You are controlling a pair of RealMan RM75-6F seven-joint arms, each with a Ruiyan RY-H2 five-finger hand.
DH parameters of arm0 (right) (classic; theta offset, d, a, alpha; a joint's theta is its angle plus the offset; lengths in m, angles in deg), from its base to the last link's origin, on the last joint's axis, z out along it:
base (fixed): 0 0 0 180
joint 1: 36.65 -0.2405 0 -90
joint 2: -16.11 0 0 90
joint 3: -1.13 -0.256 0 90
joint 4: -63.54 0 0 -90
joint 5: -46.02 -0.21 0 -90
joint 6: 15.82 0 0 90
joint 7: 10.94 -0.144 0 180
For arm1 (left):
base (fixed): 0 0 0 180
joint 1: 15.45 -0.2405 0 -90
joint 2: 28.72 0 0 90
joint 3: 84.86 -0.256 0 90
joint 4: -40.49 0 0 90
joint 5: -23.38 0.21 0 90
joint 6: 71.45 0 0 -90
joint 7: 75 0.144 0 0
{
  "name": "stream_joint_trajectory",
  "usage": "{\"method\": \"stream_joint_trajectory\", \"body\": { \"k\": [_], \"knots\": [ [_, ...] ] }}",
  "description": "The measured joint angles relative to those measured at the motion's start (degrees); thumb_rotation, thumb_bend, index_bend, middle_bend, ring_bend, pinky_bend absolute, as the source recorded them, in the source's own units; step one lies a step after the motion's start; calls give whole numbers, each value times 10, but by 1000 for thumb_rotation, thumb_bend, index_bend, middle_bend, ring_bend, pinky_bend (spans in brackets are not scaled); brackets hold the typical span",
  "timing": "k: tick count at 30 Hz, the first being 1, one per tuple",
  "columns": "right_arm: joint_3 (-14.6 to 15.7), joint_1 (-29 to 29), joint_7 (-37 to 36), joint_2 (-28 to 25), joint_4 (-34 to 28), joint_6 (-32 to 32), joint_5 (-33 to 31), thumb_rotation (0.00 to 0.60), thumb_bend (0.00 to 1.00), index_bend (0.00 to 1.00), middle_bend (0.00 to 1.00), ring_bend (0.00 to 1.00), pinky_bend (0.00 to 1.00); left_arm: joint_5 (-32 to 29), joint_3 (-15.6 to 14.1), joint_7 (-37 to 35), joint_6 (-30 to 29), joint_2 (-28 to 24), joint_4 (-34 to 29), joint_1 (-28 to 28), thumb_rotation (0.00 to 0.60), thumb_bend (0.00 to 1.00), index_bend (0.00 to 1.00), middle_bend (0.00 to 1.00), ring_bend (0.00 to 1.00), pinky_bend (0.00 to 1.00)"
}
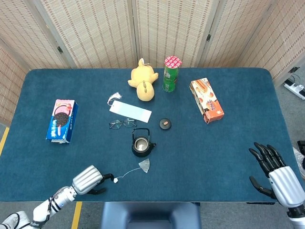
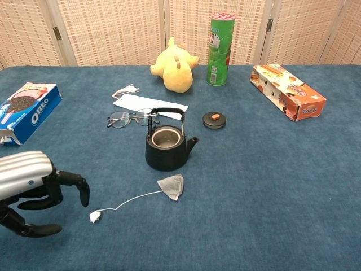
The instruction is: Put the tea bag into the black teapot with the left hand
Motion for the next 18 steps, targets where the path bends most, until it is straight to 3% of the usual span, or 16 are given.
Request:
{"method": "stream_joint_trajectory", "body": {
  "k": [13,18],
  "knots": [
    [6,8,-36,-8,16,-26,15,600,392,0,0,0,0,-40,-1,9,58,34,8,44,600,343,430,1000,1000,1000],
    [5,8,-35,-8,16,-26,13,600,392,0,0,0,0,-45,-9,10,59,40,15,50,600,400,439,1000,1000,1000]
  ]
}}
